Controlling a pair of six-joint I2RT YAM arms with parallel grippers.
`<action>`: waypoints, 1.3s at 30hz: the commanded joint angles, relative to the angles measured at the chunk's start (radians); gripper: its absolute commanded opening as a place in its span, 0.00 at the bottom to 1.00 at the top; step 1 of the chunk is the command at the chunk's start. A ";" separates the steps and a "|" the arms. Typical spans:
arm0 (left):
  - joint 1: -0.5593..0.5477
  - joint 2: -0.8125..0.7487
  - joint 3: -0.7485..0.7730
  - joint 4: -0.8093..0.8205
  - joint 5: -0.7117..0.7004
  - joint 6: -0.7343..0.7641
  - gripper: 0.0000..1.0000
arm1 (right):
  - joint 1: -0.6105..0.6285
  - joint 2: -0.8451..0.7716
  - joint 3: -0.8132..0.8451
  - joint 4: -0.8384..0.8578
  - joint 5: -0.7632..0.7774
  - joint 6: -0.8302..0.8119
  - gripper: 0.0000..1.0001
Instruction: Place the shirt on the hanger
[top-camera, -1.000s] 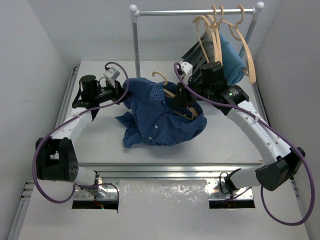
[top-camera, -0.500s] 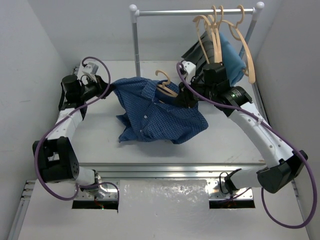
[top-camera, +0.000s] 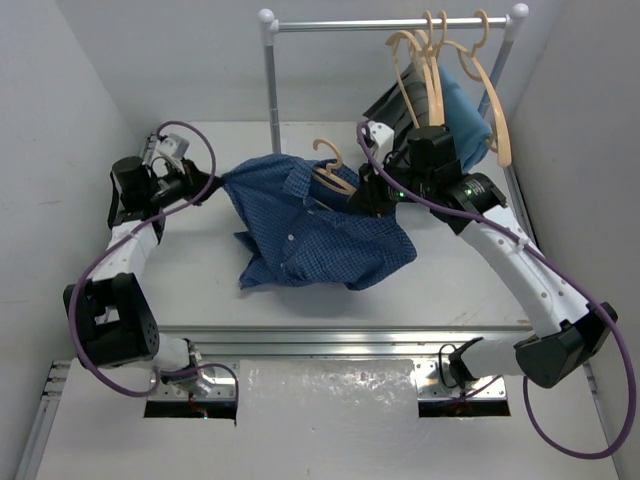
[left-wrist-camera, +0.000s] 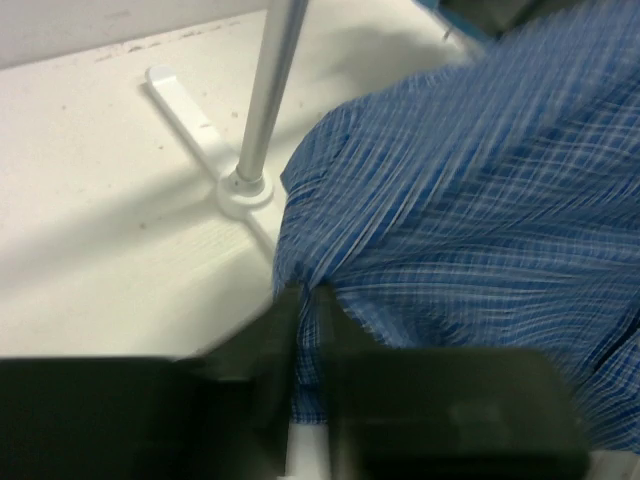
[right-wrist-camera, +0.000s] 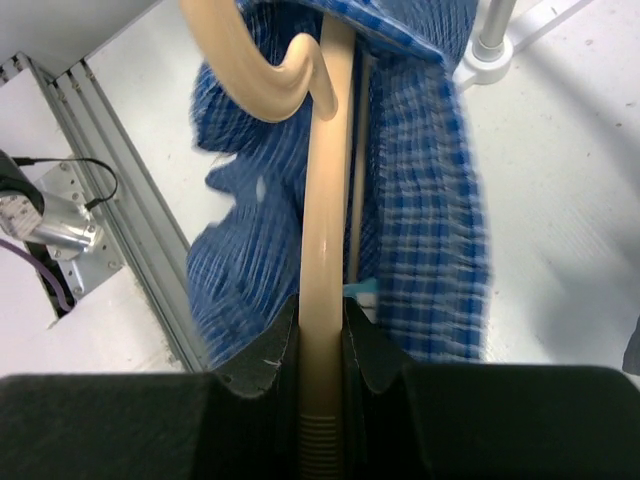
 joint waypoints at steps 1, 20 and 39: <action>-0.041 -0.132 -0.029 -0.046 0.090 0.193 0.18 | -0.010 -0.047 0.035 0.095 -0.001 0.044 0.00; -0.267 -0.357 0.139 -0.576 0.251 1.041 0.86 | 0.045 0.023 0.013 0.028 -0.287 -0.216 0.00; -0.471 -0.234 0.146 -0.742 0.068 1.113 0.00 | 0.111 -0.006 -0.094 0.145 -0.101 -0.246 0.00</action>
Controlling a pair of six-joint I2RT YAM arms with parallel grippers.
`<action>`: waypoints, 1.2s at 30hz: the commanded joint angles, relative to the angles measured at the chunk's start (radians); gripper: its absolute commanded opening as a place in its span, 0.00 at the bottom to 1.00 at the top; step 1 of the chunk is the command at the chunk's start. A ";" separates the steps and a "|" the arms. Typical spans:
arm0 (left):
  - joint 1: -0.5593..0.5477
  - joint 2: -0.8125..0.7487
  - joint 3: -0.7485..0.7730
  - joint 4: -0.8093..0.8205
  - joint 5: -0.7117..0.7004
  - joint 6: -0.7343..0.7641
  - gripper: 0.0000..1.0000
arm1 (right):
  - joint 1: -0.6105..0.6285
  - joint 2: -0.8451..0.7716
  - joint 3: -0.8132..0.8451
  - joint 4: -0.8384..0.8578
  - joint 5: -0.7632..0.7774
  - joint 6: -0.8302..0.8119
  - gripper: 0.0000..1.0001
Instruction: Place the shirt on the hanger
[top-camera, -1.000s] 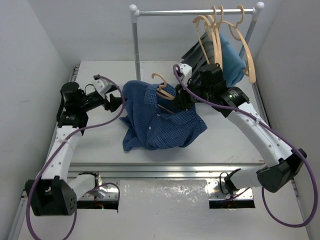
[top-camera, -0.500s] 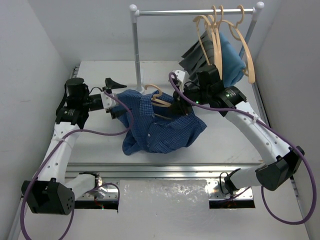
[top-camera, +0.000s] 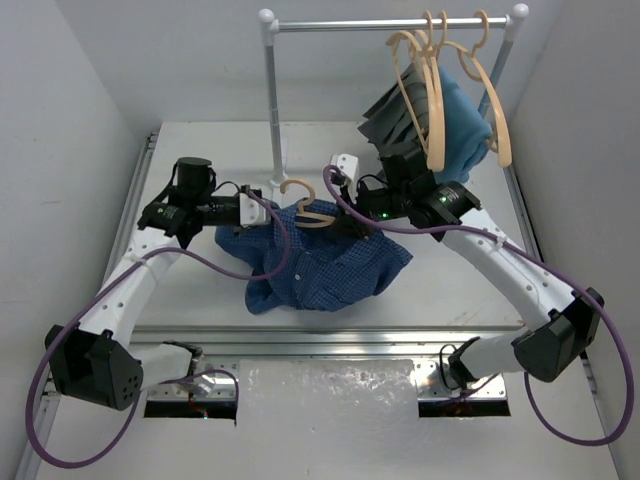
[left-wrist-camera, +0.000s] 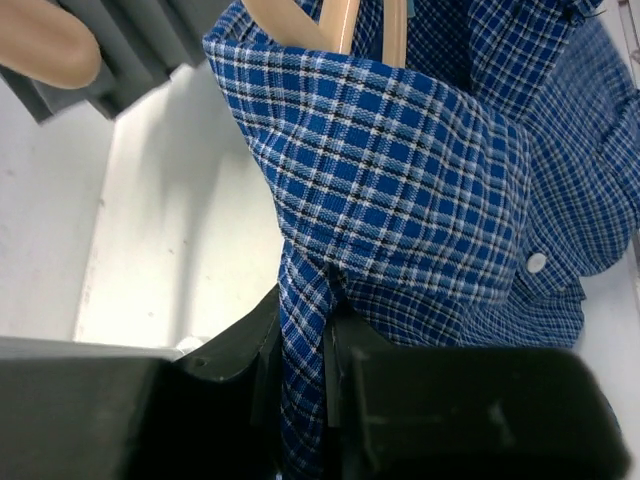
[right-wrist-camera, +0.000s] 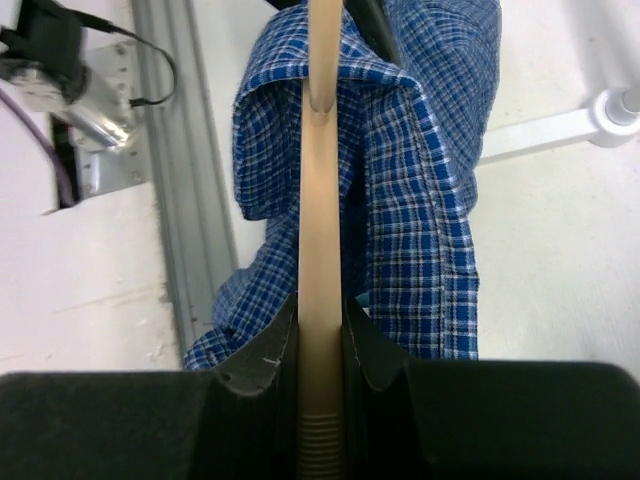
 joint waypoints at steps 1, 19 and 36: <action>0.000 -0.031 -0.026 0.024 -0.011 -0.027 0.00 | 0.010 -0.053 -0.066 0.163 0.149 0.036 0.18; -0.050 -0.133 -0.218 0.411 -0.361 -0.318 0.00 | 0.013 -0.248 -0.290 0.435 0.711 0.548 0.66; -0.078 -0.144 -0.186 0.421 -0.340 -0.396 0.00 | 0.059 -0.164 -0.430 0.536 0.895 0.582 0.05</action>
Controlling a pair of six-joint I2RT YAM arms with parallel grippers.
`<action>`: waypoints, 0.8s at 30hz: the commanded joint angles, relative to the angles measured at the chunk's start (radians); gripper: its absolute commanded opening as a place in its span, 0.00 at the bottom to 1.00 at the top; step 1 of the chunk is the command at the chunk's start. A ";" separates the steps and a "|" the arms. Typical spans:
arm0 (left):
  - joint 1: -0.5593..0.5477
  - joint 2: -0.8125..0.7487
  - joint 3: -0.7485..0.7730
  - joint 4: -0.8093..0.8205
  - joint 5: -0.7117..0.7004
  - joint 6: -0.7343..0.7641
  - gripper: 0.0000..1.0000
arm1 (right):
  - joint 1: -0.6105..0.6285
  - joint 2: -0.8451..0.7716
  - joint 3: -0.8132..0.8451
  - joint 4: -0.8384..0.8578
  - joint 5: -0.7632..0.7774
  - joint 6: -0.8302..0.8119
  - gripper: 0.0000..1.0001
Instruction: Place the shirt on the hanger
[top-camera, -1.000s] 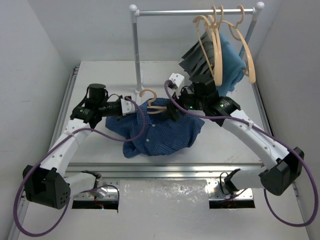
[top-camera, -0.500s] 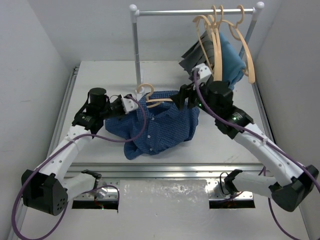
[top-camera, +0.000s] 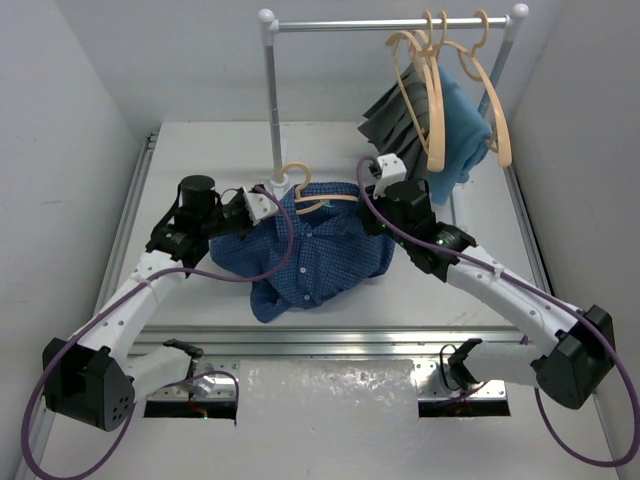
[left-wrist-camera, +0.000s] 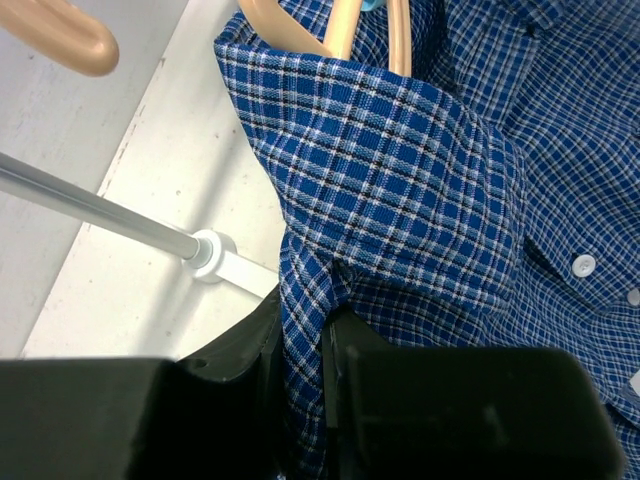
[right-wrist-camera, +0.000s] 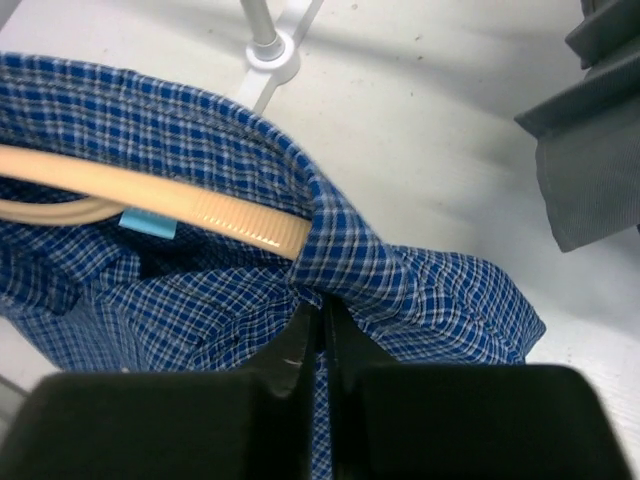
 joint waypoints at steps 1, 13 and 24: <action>-0.011 -0.042 0.036 0.077 0.052 -0.044 0.00 | 0.002 0.018 -0.001 0.073 0.065 0.003 0.01; -0.014 -0.013 0.047 0.089 0.064 -0.076 0.00 | 0.098 0.096 0.071 0.182 -0.225 -0.213 0.00; -0.014 0.015 0.061 0.133 0.041 -0.102 0.00 | 0.146 0.042 0.071 0.044 -0.382 -0.341 0.07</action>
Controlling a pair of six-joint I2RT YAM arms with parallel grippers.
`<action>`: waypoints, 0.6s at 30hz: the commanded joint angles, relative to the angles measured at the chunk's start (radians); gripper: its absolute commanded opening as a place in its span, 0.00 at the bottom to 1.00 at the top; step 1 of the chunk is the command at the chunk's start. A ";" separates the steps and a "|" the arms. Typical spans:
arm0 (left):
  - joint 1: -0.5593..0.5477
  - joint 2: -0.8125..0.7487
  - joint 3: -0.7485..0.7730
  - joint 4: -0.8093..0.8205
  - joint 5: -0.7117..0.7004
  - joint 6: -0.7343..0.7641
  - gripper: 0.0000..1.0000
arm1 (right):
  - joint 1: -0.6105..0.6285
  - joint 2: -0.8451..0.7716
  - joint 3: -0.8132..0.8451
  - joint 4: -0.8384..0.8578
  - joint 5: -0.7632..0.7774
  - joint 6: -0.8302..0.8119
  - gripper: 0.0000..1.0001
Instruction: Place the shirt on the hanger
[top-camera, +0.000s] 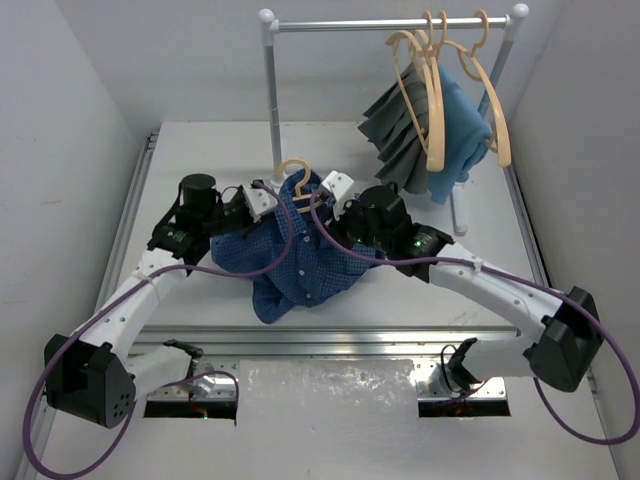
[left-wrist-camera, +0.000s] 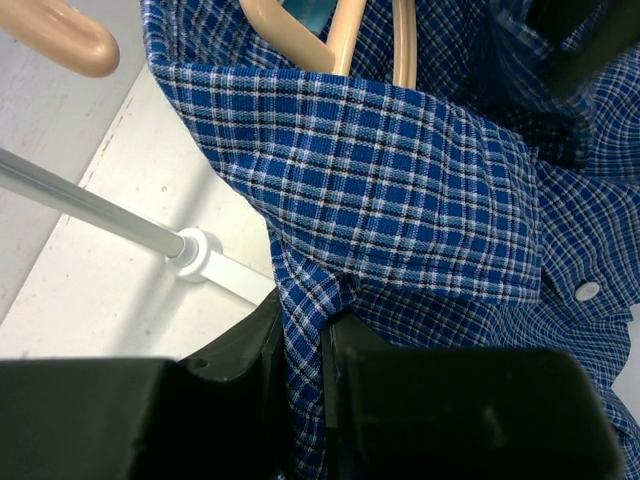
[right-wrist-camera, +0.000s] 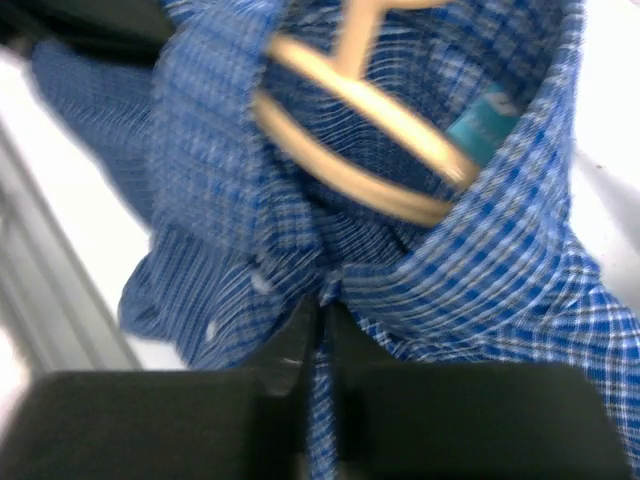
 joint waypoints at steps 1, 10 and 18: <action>-0.014 0.003 0.062 0.107 0.049 -0.025 0.00 | 0.008 -0.093 0.027 -0.085 -0.129 -0.068 0.24; -0.014 -0.034 0.048 0.024 0.196 0.107 0.00 | -0.007 -0.374 0.126 -0.354 -0.129 -0.226 0.84; -0.014 -0.051 0.070 -0.042 0.220 0.157 0.00 | -0.239 -0.279 0.246 -0.653 0.014 -0.249 0.83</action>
